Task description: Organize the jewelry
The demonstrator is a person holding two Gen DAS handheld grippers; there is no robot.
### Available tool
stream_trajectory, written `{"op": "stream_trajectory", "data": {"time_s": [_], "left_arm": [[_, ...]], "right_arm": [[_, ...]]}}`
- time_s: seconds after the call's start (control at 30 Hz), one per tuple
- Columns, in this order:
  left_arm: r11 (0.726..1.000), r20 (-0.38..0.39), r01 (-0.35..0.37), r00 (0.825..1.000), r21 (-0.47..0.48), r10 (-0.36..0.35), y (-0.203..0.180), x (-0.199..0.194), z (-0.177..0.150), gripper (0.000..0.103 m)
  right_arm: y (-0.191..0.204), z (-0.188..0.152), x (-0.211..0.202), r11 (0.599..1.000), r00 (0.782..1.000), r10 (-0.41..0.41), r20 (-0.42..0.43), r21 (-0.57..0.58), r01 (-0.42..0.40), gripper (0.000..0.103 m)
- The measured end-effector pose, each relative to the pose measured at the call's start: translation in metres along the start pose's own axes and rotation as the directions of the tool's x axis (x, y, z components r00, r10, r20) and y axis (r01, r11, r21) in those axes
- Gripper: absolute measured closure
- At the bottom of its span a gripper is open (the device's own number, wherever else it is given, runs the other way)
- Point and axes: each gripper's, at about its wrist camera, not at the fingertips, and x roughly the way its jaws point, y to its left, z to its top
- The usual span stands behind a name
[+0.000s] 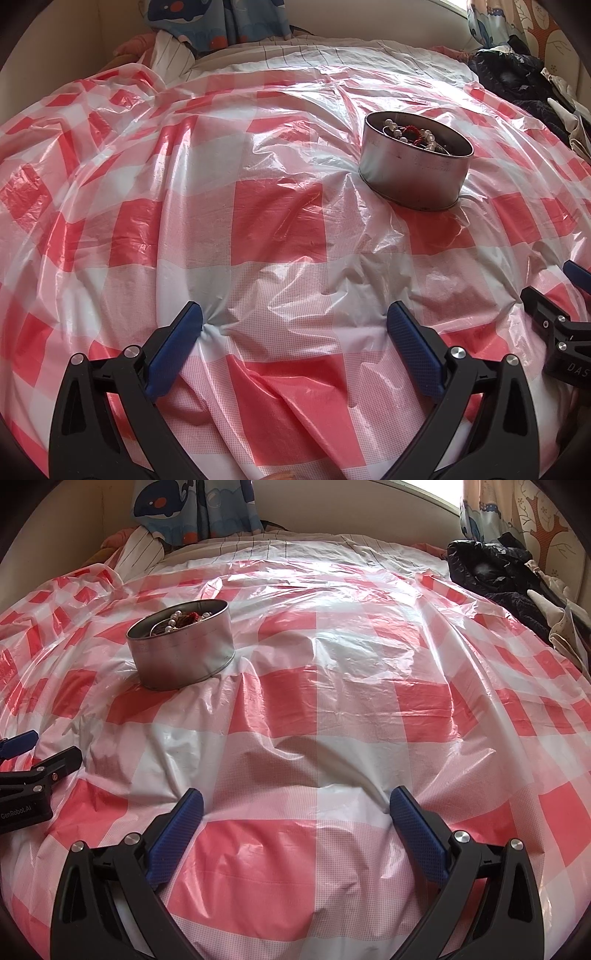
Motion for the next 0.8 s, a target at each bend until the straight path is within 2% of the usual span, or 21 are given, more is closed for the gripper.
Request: {"op": "stream_trajectory", "data": {"time_s": [0.4, 0.57, 0.8], "left_arm": [[1.0, -0.001, -0.007, 1.0, -0.001, 0.007, -0.001, 0.001, 0.0, 0.007], [0.998, 0.02, 0.055, 0.998, 0.032, -0.056, -0.004, -0.001, -0.001, 0.007], [0.998, 0.008, 0.034, 0.999, 0.049, -0.035, -0.011, -0.001, -0.002, 0.007]], "right_arm": [[0.0, 0.0, 0.0, 1.0, 1.0, 0.0, 0.001, 0.0, 0.0, 0.006], [0.0, 0.002, 0.0, 1.0, 1.0, 0.005, 0.009, 0.001, -0.005, 0.006], [0.001, 0.003, 0.0, 1.0, 1.0, 0.004, 0.013, 0.0, -0.004, 0.006]]}}
